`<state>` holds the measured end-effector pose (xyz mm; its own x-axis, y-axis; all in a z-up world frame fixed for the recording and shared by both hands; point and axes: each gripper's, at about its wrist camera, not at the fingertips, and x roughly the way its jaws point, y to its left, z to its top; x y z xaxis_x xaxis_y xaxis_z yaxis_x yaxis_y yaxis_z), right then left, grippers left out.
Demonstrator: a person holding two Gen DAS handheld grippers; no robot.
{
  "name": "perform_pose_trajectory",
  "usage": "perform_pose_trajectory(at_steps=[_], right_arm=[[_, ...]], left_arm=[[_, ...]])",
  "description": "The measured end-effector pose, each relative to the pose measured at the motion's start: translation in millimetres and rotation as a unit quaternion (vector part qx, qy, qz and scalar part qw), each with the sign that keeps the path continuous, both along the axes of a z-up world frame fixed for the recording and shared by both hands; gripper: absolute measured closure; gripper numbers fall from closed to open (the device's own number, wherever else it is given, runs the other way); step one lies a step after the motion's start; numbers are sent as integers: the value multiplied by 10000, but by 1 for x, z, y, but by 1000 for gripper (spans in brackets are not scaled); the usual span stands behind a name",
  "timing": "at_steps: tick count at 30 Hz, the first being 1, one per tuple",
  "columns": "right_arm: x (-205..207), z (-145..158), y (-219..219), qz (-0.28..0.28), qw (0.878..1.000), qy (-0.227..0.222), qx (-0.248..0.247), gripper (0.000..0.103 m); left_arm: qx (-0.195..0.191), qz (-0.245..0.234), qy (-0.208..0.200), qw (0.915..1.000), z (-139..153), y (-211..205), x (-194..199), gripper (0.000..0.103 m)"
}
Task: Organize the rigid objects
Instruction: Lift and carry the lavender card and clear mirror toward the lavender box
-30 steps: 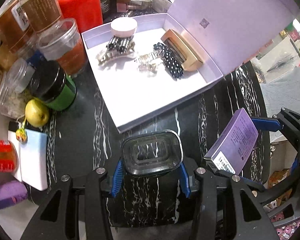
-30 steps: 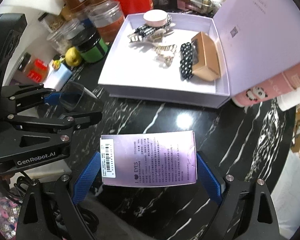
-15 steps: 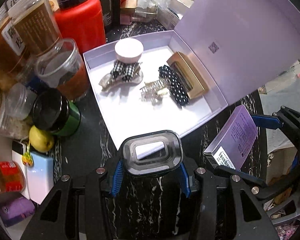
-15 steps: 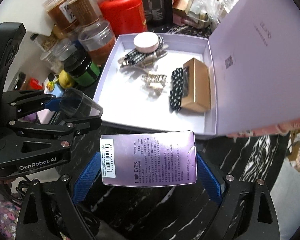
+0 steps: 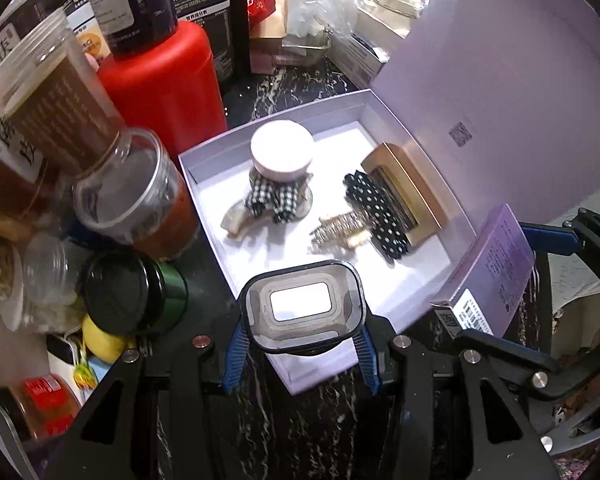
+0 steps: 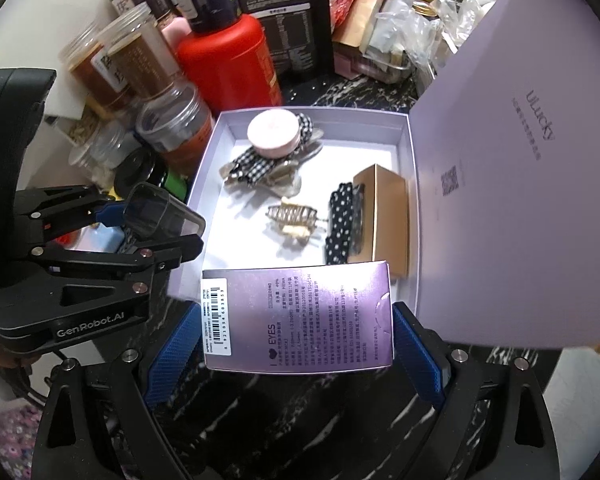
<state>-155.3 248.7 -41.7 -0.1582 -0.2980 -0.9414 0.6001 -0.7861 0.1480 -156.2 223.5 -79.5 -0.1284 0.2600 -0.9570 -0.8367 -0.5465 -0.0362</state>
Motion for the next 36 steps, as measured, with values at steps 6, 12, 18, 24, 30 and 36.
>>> perform_pose_trajectory(at_steps=[6,12,18,24,30,36], right_arm=[[-12,-3,-5,-54,9999,73,-61,9],[-19,-17,-11,-32,10000,-56,-64,9],[-20,-32,-17,-72,9998,-180,-25,9],[-20,-48,-19,-157,9991,-372,-97,9],[-24,-59,-22,-217,9988,-415,-130,9],[-27,-71,-25,-274,9983,-502,-86,9]], left_arm=[[-48,-105,51,9999,-10,11,-13,57],[-108,-275,56,9995,-22,18,-18,57],[-228,-429,-32,9988,-38,22,-21,57],[-275,-544,-68,9981,-48,25,-24,57],[-333,-621,-16,9975,-54,31,-27,57],[-428,-684,-57,9967,-65,36,-31,57]])
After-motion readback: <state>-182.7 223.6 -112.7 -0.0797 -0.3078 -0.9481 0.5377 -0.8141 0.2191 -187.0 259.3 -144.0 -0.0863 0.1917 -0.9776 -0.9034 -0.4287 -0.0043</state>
